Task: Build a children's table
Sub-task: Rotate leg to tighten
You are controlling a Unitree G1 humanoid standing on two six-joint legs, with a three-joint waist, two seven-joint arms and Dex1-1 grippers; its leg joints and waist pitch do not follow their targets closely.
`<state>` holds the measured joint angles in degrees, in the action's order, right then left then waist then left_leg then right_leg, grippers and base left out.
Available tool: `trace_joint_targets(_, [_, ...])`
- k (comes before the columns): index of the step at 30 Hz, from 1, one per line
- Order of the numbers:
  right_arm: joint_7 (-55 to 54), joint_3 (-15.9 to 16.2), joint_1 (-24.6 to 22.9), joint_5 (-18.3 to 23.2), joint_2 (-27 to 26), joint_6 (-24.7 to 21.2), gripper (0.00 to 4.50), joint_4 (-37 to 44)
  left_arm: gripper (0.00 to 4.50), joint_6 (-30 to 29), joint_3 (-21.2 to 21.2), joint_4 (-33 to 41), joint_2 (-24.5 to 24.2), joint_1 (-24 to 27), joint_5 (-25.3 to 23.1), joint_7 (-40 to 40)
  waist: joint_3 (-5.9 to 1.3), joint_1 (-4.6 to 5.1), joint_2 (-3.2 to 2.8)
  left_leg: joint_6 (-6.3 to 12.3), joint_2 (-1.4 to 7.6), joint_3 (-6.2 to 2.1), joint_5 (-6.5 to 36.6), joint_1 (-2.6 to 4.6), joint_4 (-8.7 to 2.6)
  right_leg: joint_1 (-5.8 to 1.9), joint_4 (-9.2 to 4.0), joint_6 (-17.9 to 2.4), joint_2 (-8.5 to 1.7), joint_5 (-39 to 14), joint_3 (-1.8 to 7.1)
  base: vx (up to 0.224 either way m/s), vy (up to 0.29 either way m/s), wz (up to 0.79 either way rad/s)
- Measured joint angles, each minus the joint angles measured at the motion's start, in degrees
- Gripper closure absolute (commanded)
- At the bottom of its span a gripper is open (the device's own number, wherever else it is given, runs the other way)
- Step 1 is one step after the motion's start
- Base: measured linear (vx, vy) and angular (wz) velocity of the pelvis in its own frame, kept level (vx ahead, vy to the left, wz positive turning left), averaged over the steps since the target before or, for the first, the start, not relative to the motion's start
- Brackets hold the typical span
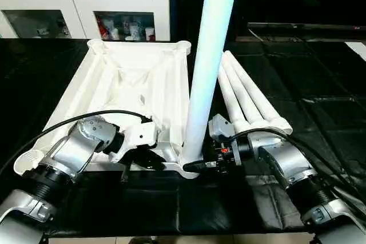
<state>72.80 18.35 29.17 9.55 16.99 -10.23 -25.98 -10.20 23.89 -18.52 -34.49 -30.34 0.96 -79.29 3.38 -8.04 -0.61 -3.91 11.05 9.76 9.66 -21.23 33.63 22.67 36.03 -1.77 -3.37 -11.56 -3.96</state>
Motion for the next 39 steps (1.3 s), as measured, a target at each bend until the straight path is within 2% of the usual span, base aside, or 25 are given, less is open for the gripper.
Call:
trace_joint_targets(5, [-8.3,-2.8,-0.2,-0.3,-3.7,-2.4,1.8,-1.2,4.5,-5.5,-2.7,-0.5,1.9,0.2,-0.1,5.4,-0.01,0.41,-0.02,-0.03,0.01,0.0,0.0,0.16,0.0,-0.04,0.12,0.1,0.0,0.0,0.01,0.0,0.0,0.0])
trace_joint_targets(10, [-25.2,-8.2,0.0,-1.2,-10.8,-4.3,1.81,-3.9,4.5,-17.8,-8.1,4.0,6.9,3.0,0.0,17.5,-0.02,3.49,0.0,-0.08,-0.03,0.01,0.0,0.19,0.02,0.09,0.09,0.2,0.0,0.1,0.09,0.0,0.0,0.0])
trace_joint_targets(14, [-35.6,-11.0,1.7,-1.9,-15.8,-4.2,1.81,-7.0,4.5,-25.2,-12.1,8.9,11.9,5.8,-0.2,26.9,-0.05,4.56,0.05,-0.09,-0.01,-0.01,0.0,0.21,-0.06,0.16,0.09,-0.1,0.02,0.3,0.05,0.0,0.0,0.0])
trace_joint_targets(16, [-41.0,-12.0,3.2,-2.7,-17.7,-4.1,1.81,-8.8,4.5,-28.3,-13.2,10.2,14.8,5.9,-0.9,31.9,-0.05,4.65,0.06,-0.09,-0.01,-0.01,0.0,0.17,-0.04,0.18,0.06,-0.1,0.02,0.3,0.04,0.0,0.0,0.0])
trace_joint_targets(19, [-44.3,-13.0,4.2,-3.1,-19.0,-2.9,1.81,-10.7,4.5,-30.6,-13.7,11.1,17.1,6.0,-0.9,35.2,-0.07,4.6,0.1,-0.07,-0.02,-0.01,0.0,0.12,-0.02,0.17,-0.07,0.0,0.02,0.3,0.06,0.0,0.0,0.0])
trace_joint_targets(22, [-44.9,-13.4,4.2,-3.1,-19.3,-1.9,1.81,-11.4,4.5,-31.5,-13.7,11.6,17.4,6.0,-0.8,36.1,-0.07,4.52,0.1,-0.06,-0.02,-0.01,0.0,0.08,-0.04,0.17,-0.13,0.0,0.02,0.3,0.05,0.0,0.0,0.0])
trace_joint_targets(23, [-44.9,-13.4,4.2,-3.2,-19.4,-1.7,1.25,-11.5,4.5,-31.7,-13.7,11.8,17.4,6.0,-0.8,36.2,-0.07,4.54,0.1,-0.06,-0.02,-0.01,0.0,0.08,-0.05,0.17,-0.13,0.0,0.02,0.3,0.05,0.0,0.0,0.0])
trace_joint_targets(27, [-44.8,-13.5,4.2,-3.1,-20.0,-0.8,1.02,-12.0,4.5,-33.0,-13.5,12.6,17.3,6.0,-0.9,37.1,-0.07,4.71,0.1,-0.06,-0.02,-0.01,0.0,0.08,-0.07,0.19,-0.11,0.0,0.02,0.3,0.04,0.0,0.0,0.0])
trace_joint_targets(29, [-44.7,-13.5,4.2,-3.1,-20.1,-0.1,0.71,-12.5,4.5,-33.2,-13.4,12.7,17.1,6.0,-0.8,37.2,-0.07,4.74,0.1,-0.06,-0.02,-0.01,0.0,0.08,-0.06,0.19,-0.11,0.0,0.03,0.3,0.05,0.0,0.0,0.0])
trace_joint_targets(32, [-42.7,-13.5,4.0,-2.9,-19.5,0.5,0.52,-12.3,4.5,-31.6,-12.3,12.6,15.8,6.0,-0.9,36.6,-0.07,4.7,0.09,-0.06,-0.02,-0.01,0.0,0.05,-0.07,0.21,-0.12,0.0,0.02,0.3,0.05,0.0,0.0,0.0])
trace_joint_targets(37, [-30.4,-10.8,0.1,-2.1,-11.7,-0.9,0.07,-6.2,4.5,-24.8,-10.4,10.4,11.1,5.5,-0.7,30.4,-0.07,3.74,0.09,-0.02,-0.02,-0.02,0.0,-0.13,-0.09,0.3,-0.21,0.1,0.03,0.2,0.01,0.0,0.0,0.0])
trace_joint_targets(39, [-27.4,-9.9,-0.2,-1.8,-9.9,-1.0,0.07,-5.0,4.5,-23.1,-10.3,9.4,9.5,5.2,-0.7,28.4,-0.06,3.41,0.09,-0.02,-0.01,-0.02,0.0,-0.17,-0.07,0.35,-0.19,0.1,0.02,0.2,0.01,0.0,0.0,0.0])
